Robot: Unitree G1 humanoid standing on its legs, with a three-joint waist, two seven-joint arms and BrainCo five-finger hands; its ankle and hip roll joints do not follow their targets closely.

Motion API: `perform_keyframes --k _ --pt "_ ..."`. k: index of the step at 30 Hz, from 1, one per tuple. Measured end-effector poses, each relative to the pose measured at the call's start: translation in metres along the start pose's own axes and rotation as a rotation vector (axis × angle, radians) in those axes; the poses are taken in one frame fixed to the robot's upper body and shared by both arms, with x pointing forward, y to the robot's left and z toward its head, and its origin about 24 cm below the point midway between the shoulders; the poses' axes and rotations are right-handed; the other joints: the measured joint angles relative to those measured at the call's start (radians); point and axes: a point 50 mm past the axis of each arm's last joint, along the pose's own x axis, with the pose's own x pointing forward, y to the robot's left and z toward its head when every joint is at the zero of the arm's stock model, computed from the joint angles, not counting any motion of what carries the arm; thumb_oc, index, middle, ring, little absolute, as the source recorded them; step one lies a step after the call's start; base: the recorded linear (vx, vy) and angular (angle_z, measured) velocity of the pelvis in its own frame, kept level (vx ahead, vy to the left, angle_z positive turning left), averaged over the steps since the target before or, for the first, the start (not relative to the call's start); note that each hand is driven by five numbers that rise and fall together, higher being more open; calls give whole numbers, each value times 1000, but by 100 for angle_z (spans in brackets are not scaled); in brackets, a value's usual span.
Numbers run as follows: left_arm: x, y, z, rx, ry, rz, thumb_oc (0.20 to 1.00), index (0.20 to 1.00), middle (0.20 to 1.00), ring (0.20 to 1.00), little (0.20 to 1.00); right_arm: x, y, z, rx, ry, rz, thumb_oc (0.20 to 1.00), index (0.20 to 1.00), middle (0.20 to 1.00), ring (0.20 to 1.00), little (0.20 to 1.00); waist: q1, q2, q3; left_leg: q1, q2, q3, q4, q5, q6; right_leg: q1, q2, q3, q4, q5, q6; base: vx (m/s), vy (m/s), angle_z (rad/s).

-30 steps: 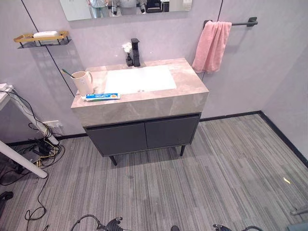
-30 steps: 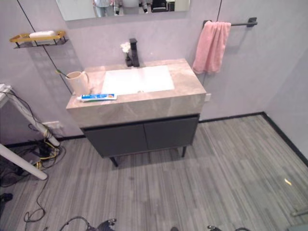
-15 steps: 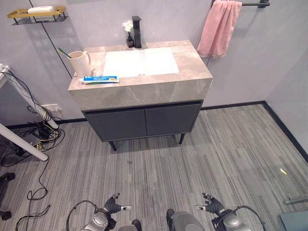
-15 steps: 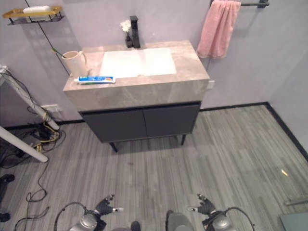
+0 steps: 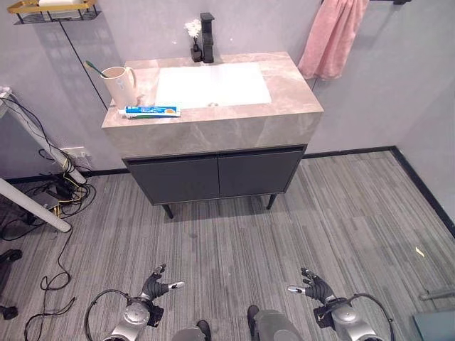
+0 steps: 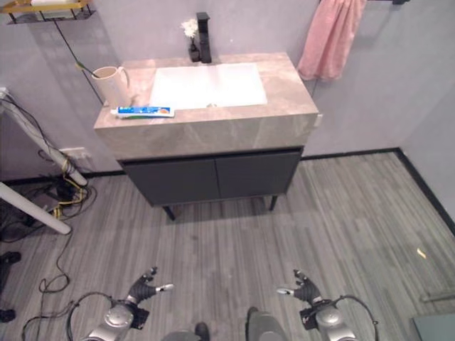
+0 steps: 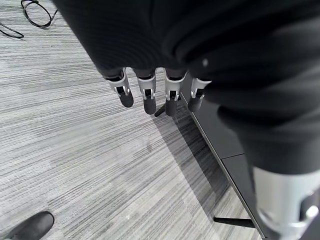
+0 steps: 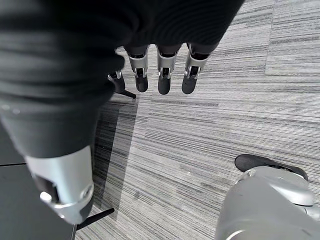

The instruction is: Put brush and paste in cup on sink, flatten towel.

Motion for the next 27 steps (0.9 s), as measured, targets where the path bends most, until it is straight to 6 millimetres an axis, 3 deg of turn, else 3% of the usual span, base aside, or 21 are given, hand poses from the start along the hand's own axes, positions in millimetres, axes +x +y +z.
perform_keyframes --k 9,16,17,18,19,22,25,26,27 --pt "0 -4 -1 28 5 -15 1000 1000 1000 1000 1000 0 -5 -2 -6 14 -12 1000 1000 1000 1000 1000 -1 20 -3 6 -50 9 -27 -3 39 2 -47 11 -12 4 27 69 141 1" --pt "-3 -8 -7 82 19 -51 1000 1000 1000 1000 1000 0 -4 -1 41 4 -17 1000 1000 1000 1000 1000 -6 23 8 71 -89 26 -89 -7 78 -77 -58 52 188 25 43 73 98 -8" --pt "-6 -12 -13 96 35 -72 1000 1000 1000 1000 1000 -2 -2 -3 45 6 -11 1000 1000 1000 1000 1000 -15 27 11 92 -91 17 -116 -10 104 -109 -51 52 241 23 57 222 -5 -28" --pt "-12 -15 -27 94 86 -84 1000 1000 1000 1000 1000 -1 3 7 52 -43 6 1000 1000 1000 1000 1000 -25 37 20 105 -81 25 -151 -3 104 -137 -32 46 156 8 72 206 -93 -28" --pt "-12 -14 -28 97 91 -88 1000 1000 1000 1000 1000 -1 4 10 56 -60 11 1000 1000 1000 1000 1000 -32 34 23 105 -81 25 -162 2 96 -148 -31 37 88 14 83 183 -82 -17" --pt "-8 -13 -25 97 97 -83 1000 1000 1000 1000 1000 -1 4 9 69 -55 7 1000 1000 1000 1000 1000 -38 16 31 107 -81 18 -177 12 83 -155 -29 40 -166 92 116 105 -68 14" --pt "-9 -12 -27 92 102 -78 1000 1000 1000 1000 1000 -1 8 6 80 -43 12 1000 1000 1000 1000 1000 -42 -14 18 148 -78 -10 -216 12 53 -153 -54 21 -320 207 113 272 -217 31" --pt "-8 -16 -25 77 104 -75 1000 1000 1000 1000 1000 0 9 9 80 -57 13 1000 1000 1000 1000 1000 -45 -11 13 166 -58 -27 -232 -11 26 -137 -78 -81 -392 241 107 238 -156 31" --pt "-7 -18 -25 76 103 -81 1000 1000 1000 1000 1000 -1 9 10 80 -63 17 1000 1000 1000 1000 1000 -48 -5 11 177 -48 -39 -234 -18 15 -114 -75 -75 -409 254 101 337 -225 43"
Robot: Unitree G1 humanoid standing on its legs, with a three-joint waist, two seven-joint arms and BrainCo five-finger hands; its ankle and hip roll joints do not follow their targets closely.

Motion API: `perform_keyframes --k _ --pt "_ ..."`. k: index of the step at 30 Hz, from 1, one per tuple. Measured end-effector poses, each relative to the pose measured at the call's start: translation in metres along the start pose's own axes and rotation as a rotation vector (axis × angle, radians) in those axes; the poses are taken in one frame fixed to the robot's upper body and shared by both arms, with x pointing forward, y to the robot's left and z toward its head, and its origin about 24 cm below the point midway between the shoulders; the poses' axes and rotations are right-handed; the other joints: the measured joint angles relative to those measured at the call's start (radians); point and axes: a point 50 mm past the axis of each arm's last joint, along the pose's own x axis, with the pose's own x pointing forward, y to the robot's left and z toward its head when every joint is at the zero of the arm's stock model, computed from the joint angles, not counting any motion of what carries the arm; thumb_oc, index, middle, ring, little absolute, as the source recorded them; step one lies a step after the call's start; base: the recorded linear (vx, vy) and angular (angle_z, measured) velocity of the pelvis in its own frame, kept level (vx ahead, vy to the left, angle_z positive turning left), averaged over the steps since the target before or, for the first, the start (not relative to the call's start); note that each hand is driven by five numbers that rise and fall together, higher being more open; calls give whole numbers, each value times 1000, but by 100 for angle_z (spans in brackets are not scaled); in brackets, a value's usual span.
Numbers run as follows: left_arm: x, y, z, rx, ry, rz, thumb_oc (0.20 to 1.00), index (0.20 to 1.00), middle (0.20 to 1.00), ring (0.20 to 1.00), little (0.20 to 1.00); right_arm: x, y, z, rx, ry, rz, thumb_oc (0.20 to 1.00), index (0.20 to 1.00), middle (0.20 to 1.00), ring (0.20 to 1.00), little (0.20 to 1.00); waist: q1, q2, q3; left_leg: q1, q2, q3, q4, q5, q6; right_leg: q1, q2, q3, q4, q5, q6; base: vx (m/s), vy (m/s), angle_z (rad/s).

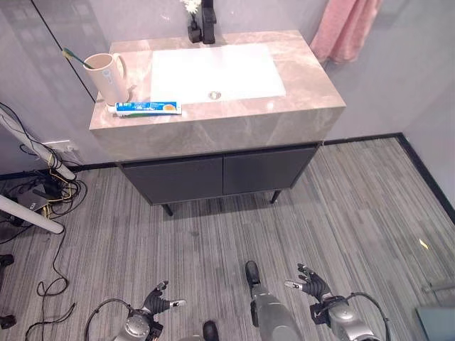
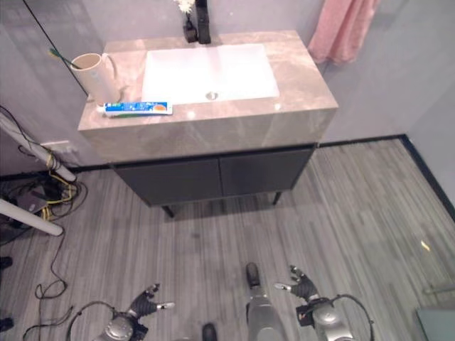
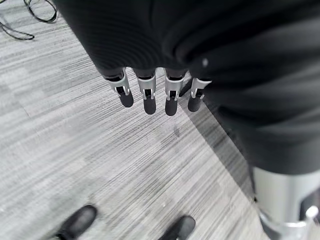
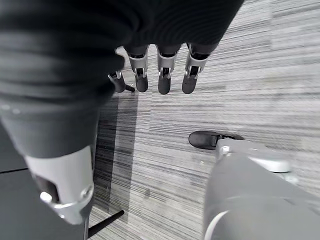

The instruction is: Put brush and paste in cup on sink, flatten towel.

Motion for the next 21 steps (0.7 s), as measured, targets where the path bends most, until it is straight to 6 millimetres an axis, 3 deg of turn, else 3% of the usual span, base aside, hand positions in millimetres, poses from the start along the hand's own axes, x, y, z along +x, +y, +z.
perform_keyframes --k 1,2,3,4,6,7,8,9,10,11,12,14,15,17,18,19,21 --pt "0 -1 1 4 -2 -5 1000 1000 1000 1000 1000 0 1 0 1 -3 2 1000 1000 1000 1000 1000 -4 -2 -2 16 6 -21 1 -7 -13 19 -1 15 1 33 7 200 -138 42" --pt "1 -2 2 9 -8 -11 1000 1000 1000 1000 1000 -1 0 -1 0 0 -1 1000 1000 1000 1000 1000 -7 -3 -2 22 13 -27 5 -13 -22 28 8 34 14 103 -9 290 -198 45" --pt "3 -10 7 -5 -17 -23 1000 1000 1000 1000 1000 -2 -8 -2 -18 11 -15 1000 1000 1000 1000 1000 -9 32 -3 35 48 -35 12 -27 -42 34 44 33 41 100 -53 207 -139 30" --pt "5 -15 13 -15 -33 -31 1000 1000 1000 1000 1000 -2 -16 -1 -35 12 -31 1000 1000 1000 1000 1000 -7 58 -11 30 77 -28 52 -26 -57 42 74 24 62 73 -71 284 -207 17" --pt "7 -12 18 -23 -41 -21 1000 1000 1000 1000 1000 1 -24 15 -66 -38 -37 1000 1000 1000 1000 1000 -11 54 -11 -23 104 -43 224 -4 -96 66 91 13 103 9 -97 302 -306 8" --pt "7 -11 19 -28 -43 -18 1000 1000 1000 1000 1000 0 -29 18 -83 -49 -43 1000 1000 1000 1000 1000 -14 48 -10 -59 107 -59 316 16 -143 89 93 -3 104 -10 -115 318 -426 35" --pt "8 -11 21 -35 -46 -15 1000 1000 1000 1000 1000 -3 -33 16 -101 -42 -53 1000 1000 1000 1000 1000 -25 31 -1 -135 104 -100 507 65 -227 125 83 -16 108 -39 -128 171 -273 31" --pt "9 -11 25 -34 -55 -16 1000 1000 1000 1000 1000 -4 -34 12 -118 -29 -54 1000 1000 1000 1000 1000 -19 23 0 -182 111 -109 594 137 -258 147 93 -20 112 -55 -147 260 -351 27" --pt "9 -10 21 -24 -39 -19 1000 1000 1000 1000 1000 -6 -31 9 -142 -24 -39 1000 1000 1000 1000 1000 -6 1 6 -246 100 -124 718 263 -282 171 88 -20 116 -77 -172 107 -121 2" --pt "10 -8 23 -17 -42 -15 1000 1000 1000 1000 1000 -6 -31 7 -143 -13 -39 1000 1000 1000 1000 1000 -8 -14 15 -308 99 -129 804 289 -281 184 79 -31 113 -75 -180 179 -106 9" --pt "11 -5 25 -23 -46 -5 1000 1000 1000 1000 1000 -5 -29 7 -148 -9 -34 1000 1000 1000 1000 1000 -10 -29 24 -353 95 -103 810 273 -271 187 72 -38 110 -83 -194 333 9 20" --pt "13 -3 34 -25 -74 2 1000 1000 1000 1000 1000 -6 -31 2 -149 14 -41 1000 1000 1000 1000 1000 -13 -35 32 -423 112 -16 673 214 -193 207 72 -48 75 -97 -181 457 102 27" --pt "13 -3 37 -28 -92 4 1000 1000 1000 1000 1000 -7 -32 -4 -147 37 -52 1000 1000 1000 1000 1000 -18 -23 29 -414 148 66 423 212 -176 230 89 -58 31 -100 -167 386 238 16" --pt "14 0 40 -19 -100 18 1000 1000 1000 1000 1000 -6 -33 -6 -167 52 -64 1000 1000 1000 1000 1000 -9 18 44 -393 224 113 61 247 -183 265 146 -56 5 -87 -172 435 247 -18" --pt "14 0 37 -17 -91 20 1000 1000 1000 1000 1000 -6 -33 -5 -178 51 -67 1000 1000 1000 1000 1000 -7 28 44 -384 249 121 -11 270 -193 271 165 -54 6 -97 -160 429 173 -49" --pt "13 0 36 -12 -87 24 1000 1000 1000 1000 1000 -6 -33 -5 -192 48 -69 1000 1000 1000 1000 1000 -9 33 45 -391 268 114 -36 292 -194 294 177 -41 7 -105 -171 419 180 -52" --pt "11 -1 30 -8 -77 19 1000 1000 1000 1000 1000 -6 -34 1 -208 26 -69 1000 1000 1000 1000 1000 -8 33 42 -368 259 112 8 303 -181 323 173 3 8 -119 -164 392 169 -81"
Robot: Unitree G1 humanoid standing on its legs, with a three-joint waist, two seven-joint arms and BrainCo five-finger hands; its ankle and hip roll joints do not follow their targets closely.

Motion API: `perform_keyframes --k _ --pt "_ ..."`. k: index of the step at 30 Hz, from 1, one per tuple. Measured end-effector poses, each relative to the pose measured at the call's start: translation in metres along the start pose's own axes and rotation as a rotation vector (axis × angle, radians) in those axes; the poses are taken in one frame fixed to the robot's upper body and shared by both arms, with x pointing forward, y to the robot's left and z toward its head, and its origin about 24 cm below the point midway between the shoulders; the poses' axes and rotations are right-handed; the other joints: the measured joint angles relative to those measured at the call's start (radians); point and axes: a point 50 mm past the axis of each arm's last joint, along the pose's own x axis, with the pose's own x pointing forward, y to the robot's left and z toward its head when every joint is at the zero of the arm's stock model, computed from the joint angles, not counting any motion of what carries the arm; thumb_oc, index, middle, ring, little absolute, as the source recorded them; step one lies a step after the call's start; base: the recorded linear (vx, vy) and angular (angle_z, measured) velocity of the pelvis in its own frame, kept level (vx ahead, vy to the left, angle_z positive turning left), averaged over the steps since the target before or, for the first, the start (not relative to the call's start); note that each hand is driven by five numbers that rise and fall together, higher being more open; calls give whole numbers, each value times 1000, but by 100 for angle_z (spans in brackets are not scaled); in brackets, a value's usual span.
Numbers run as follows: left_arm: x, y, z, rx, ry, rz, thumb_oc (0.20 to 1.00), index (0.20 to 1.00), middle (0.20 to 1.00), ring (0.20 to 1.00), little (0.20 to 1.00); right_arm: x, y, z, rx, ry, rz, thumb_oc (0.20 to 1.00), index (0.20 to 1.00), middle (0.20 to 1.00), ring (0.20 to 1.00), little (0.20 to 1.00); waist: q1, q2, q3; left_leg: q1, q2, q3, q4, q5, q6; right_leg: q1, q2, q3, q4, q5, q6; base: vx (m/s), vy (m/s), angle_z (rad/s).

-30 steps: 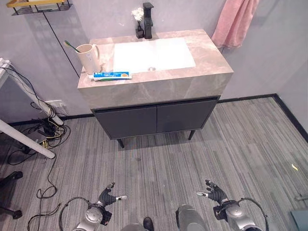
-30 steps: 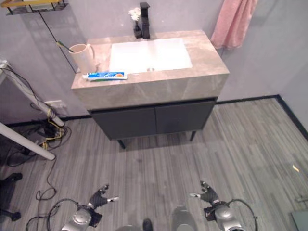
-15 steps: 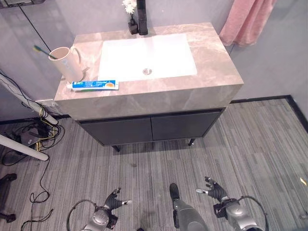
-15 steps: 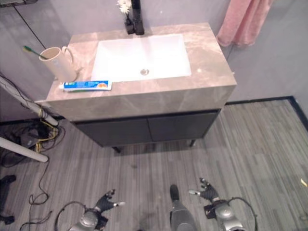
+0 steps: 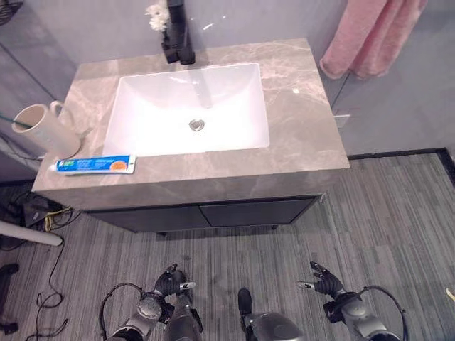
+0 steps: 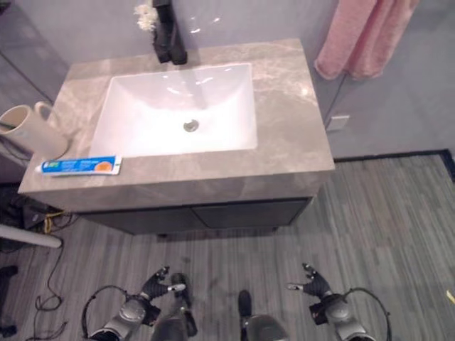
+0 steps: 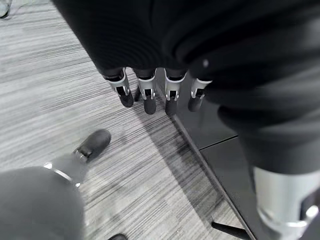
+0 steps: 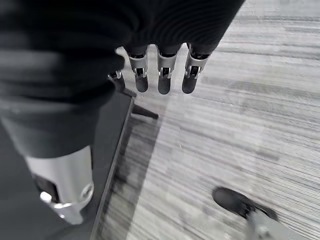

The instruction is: Put brush and paste in cup on sink, flatten towel.

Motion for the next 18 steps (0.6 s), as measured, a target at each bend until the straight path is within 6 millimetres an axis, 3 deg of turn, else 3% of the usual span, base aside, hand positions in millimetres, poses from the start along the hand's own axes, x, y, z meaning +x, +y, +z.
perform_keyframes --k 1,3,4,5,7,8,9,11,13,14,15,16,18 --pt "0 0 0 1 -1 -2 1000 1000 1000 1000 1000 0 -2 2 -6 -11 -2 1000 1000 1000 1000 1000 -5 5 -6 4 -12 2 19 1 1 3 1 9 0 -8 -5 389 192 -80" --pt "2 3 4 12 -12 4 1000 1000 1000 1000 1000 -1 -10 3 -20 -8 -16 1000 1000 1000 1000 1000 -31 15 -16 3 -80 3 51 2 6 13 -9 38 -1 -25 -4 315 206 -38" --pt "4 7 9 18 -25 11 1000 1000 1000 1000 1000 0 -10 3 -22 -4 -16 1000 1000 1000 1000 1000 -33 14 -16 4 -111 5 53 6 28 21 -18 50 0 -29 2 243 181 -31" --pt "6 11 14 31 -35 20 1000 1000 1000 1000 1000 0 -9 3 -25 -2 -13 1000 1000 1000 1000 1000 -31 6 -12 7 -150 18 43 17 102 32 -28 65 6 -34 10 204 144 -40" --pt "5 10 8 41 -18 16 1000 1000 1000 1000 1000 0 -8 1 -25 3 -10 1000 1000 1000 1000 1000 -25 22 -24 21 -155 50 43 67 173 42 -18 96 35 -58 47 156 126 -50" --pt "4 10 4 71 -2 4 1000 1000 1000 1000 1000 1 -7 4 -22 -3 -10 1000 1000 1000 1000 1000 -27 24 -39 24 -159 78 67 17 195 30 -25 111 87 -99 67 160 146 -31" --pt "4 10 4 80 -2 1 1000 1000 1000 1000 1000 0 -8 2 -23 2 -12 1000 1000 1000 1000 1000 -25 24 -39 32 -165 78 69 3 203 18 -31 111 118 -110 80 210 187 -14" --pt "3 5 3 99 -5 -19 1000 1000 1000 1000 1000 -1 -8 -2 -24 18 -14 1000 1000 1000 1000 1000 -22 44 -52 52 -169 72 54 -78 191 -36 -33 110 242 -169 97 136 120 -2" --pt "2 5 0 111 1 -23 1000 1000 1000 1000 1000 -1 -5 -4 -34 19 1 1000 1000 1000 1000 1000 -13 34 -62 65 -208 73 29 -111 215 -120 -78 110 427 -256 104 89 89 2" --pt "1 4 0 109 1 -25 1000 1000 1000 1000 1000 -1 -4 -3 -37 18 6 1000 1000 1000 1000 1000 -9 35 -64 67 -220 74 35 -116 225 -140 -107 109 458 -268 108 89 100 5" --pt "-1 3 -4 107 8 -30 1000 1000 1000 1000 1000 -3 -2 -6 -36 23 16 1000 1000 1000 1000 1000 -7 29 -72 67 -246 74 37 -126 237 -150 -190 116 468 -261 123 72 91 11" --pt "-1 3 -5 108 12 -31 1000 1000 1000 1000 1000 -3 -1 -7 -35 24 20 1000 1000 1000 1000 1000 -1 23 -78 68 -260 71 34 -131 245 -153 -227 121 460 -248 138 93 109 22" --pt "-3 6 -10 115 24 -26 1000 1000 1000 1000 1000 -5 8 -12 -36 40 46 1000 1000 1000 1000 1000 8 2 -91 68 -282 60 22 -129 251 -150 -320 134 374 -173 202 55 55 23"
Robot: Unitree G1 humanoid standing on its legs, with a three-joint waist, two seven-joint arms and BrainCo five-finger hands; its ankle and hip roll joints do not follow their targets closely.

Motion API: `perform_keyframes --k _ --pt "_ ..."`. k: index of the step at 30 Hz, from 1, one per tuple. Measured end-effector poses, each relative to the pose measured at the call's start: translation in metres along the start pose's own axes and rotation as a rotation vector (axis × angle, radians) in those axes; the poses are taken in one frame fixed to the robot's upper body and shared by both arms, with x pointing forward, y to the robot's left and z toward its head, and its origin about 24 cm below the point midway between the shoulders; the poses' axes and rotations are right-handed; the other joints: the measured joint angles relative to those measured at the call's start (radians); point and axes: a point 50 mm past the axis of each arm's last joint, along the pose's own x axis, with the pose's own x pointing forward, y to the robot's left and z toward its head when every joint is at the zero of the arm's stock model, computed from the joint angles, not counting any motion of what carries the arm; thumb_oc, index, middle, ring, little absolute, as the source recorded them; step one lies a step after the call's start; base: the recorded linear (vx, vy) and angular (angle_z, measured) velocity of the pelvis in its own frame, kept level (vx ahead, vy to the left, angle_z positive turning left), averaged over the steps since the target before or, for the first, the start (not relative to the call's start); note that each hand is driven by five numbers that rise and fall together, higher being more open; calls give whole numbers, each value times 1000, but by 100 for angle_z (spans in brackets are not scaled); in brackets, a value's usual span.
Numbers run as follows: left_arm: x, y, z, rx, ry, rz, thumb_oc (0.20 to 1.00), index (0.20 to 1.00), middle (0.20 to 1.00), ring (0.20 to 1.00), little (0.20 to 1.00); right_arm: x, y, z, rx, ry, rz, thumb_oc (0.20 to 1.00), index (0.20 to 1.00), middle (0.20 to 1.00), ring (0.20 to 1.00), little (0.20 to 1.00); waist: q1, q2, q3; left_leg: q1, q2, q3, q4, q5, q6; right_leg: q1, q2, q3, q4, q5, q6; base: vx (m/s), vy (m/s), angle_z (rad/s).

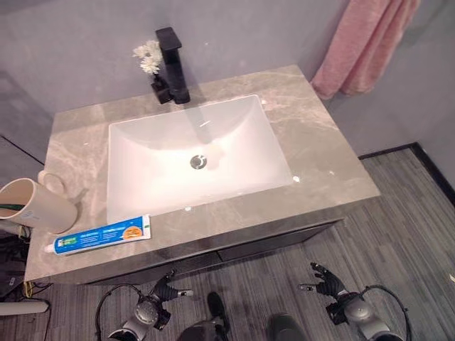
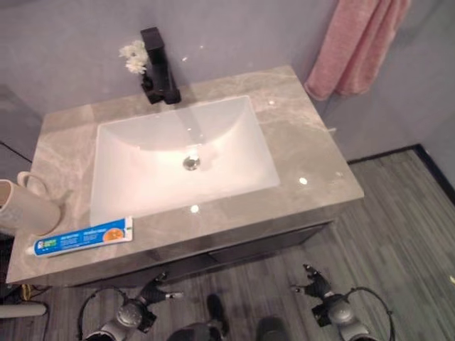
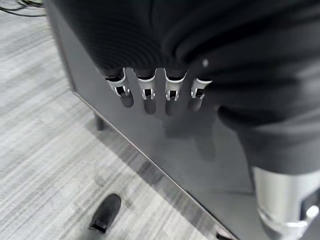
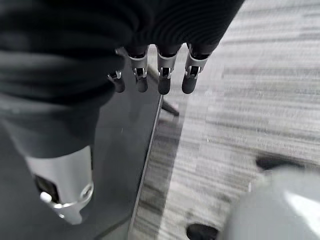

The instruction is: Put brush and paste in cup on sink, flatten towel.

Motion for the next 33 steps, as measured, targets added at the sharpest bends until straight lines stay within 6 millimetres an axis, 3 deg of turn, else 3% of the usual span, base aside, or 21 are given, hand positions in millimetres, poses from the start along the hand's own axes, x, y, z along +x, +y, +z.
perform_keyframes --k 2,3,8,9,10,11,12,13,14,15,16,20,23,27,29,30,32,33 --pt "-3 3 -7 9 18 3 1000 1000 1000 1000 1000 1 6 1 5 -2 13 1000 1000 1000 1000 1000 7 -16 -12 3 1 -6 -12 10 -12 26 -14 -2 -80 75 45 29 35 6" --pt "-3 4 -8 12 20 3 1000 1000 1000 1000 1000 1 7 0 1 1 14 1000 1000 1000 1000 1000 26 -23 -18 11 8 5 -26 19 -24 35 -8 -6 -105 79 48 18 45 -9" --pt "-5 -1 -9 59 12 -22 1000 1000 1000 1000 1000 7 1 12 -9 -26 0 1000 1000 1000 1000 1000 30 -38 -30 43 27 1 -62 27 -36 40 18 -36 -78 81 51 21 30 -5" --pt "-3 0 -7 60 10 -20 1000 1000 1000 1000 1000 8 2 15 -13 -31 3 1000 1000 1000 1000 1000 26 -33 -19 58 44 -10 -82 25 -27 -18 40 -15 10 70 55 51 -22 -6" --pt "-4 -1 -10 67 25 -28 1000 1000 1000 1000 1000 10 4 18 -10 -39 8 1000 1000 1000 1000 1000 22 -26 -16 60 64 -9 -80 30 -26 -43 63 14 4 27 44 9 -73 -12" --pt "-4 0 -11 73 28 -29 1000 1000 1000 1000 1000 10 6 19 -9 -48 13 1000 1000 1000 1000 1000 23 -32 -19 63 69 -6 -80 33 -32 -54 67 16 -38 22 44 12 -176 -4" --pt "-6 3 -16 81 44 -21 1000 1000 1000 1000 1000 9 11 19 -16 -50 30 1000 1000 1000 1000 1000 30 -46 -25 63 73 -2 -80 32 -38 -64 62 -26 -126 32 43 16 -152 -7" --pt "-6 7 -19 72 56 -4 1000 1000 1000 1000 1000 10 17 21 -22 -57 48 1000 1000 1000 1000 1000 34 -59 -26 61 81 -1 -80 28 -46 -89 75 -80 -209 73 29 27 -194 -5" --pt "-7 11 -21 72 62 7 1000 1000 1000 1000 1000 11 21 23 -20 -64 61 1000 1000 1000 1000 1000 37 -73 -21 61 85 0 -80 30 -52 -93 87 -91 -264 117 15 17 -87 9" --pt "-7 14 -21 75 64 11 1000 1000 1000 1000 1000 11 24 22 -13 -62 66 1000 1000 1000 1000 1000 33 -75 -17 62 83 -10 -80 33 -63 -92 97 -85 -285 148 7 9 -165 49" --pt "-7 13 -20 76 61 9 1000 1000 1000 1000 1000 9 28 17 -7 -45 72 1000 1000 1000 1000 1000 24 -85 -15 72 85 -41 -80 40 -81 -63 118 -66 -300 220 -23 -3 -184 47" --pt "-9 8 -19 64 39 -4 1000 1000 1000 1000 1000 7 13 13 -32 -35 44 1000 1000 1000 1000 1000 48 -14 23 104 149 -56 -79 53 -128 27 188 -97 -404 258 -65 -3 -194 11" --pt "-6 7 -7 61 -10 -8 1000 1000 1000 1000 1000 4 -3 6 -70 -4 10 1000 1000 1000 1000 1000 42 22 43 95 175 -76 -49 73 -156 52 208 -136 -406 251 -91 -33 -95 31" --pt "-1 10 9 63 -69 -8 1000 1000 1000 1000 1000 0 -20 -2 -102 29 -27 1000 1000 1000 1000 1000 37 40 54 76 188 -106 -3 85 -175 68 216 -147 -406 240 -109 -15 28 15" --pt "0 12 14 68 -84 -10 1000 1000 1000 1000 1000 -1 -28 -5 -107 46 -56 1000 1000 1000 1000 1000 22 38 61 66 189 -109 -1 111 -214 68 197 -152 -408 241 -118 13 181 10" --pt "2 15 18 76 -95 -10 1000 1000 1000 1000 1000 -1 -31 -4 -106 46 -77 1000 1000 1000 1000 1000 20 18 75 64 190 -92 25 96 -207 69 179 -162 -406 248 -132 31 122 5" --pt "3 16 22 83 -108 -12 1000 1000 1000 1000 1000 -3 -34 -8 -105 54 -90 1000 1000 1000 1000 1000 0 14 76 68 190 -116 58 87 -197 69 163 -167 -405 240 -121 85 211 11" --pt "3 14 24 91 -115 -26 1000 1000 1000 1000 1000 -5 -36 -11 -98 65 -99 1000 1000 1000 1000 1000 -20 31 70 72 194 -114 38 67 -202 68 158 -171 -402 240 -113 82 229 21"
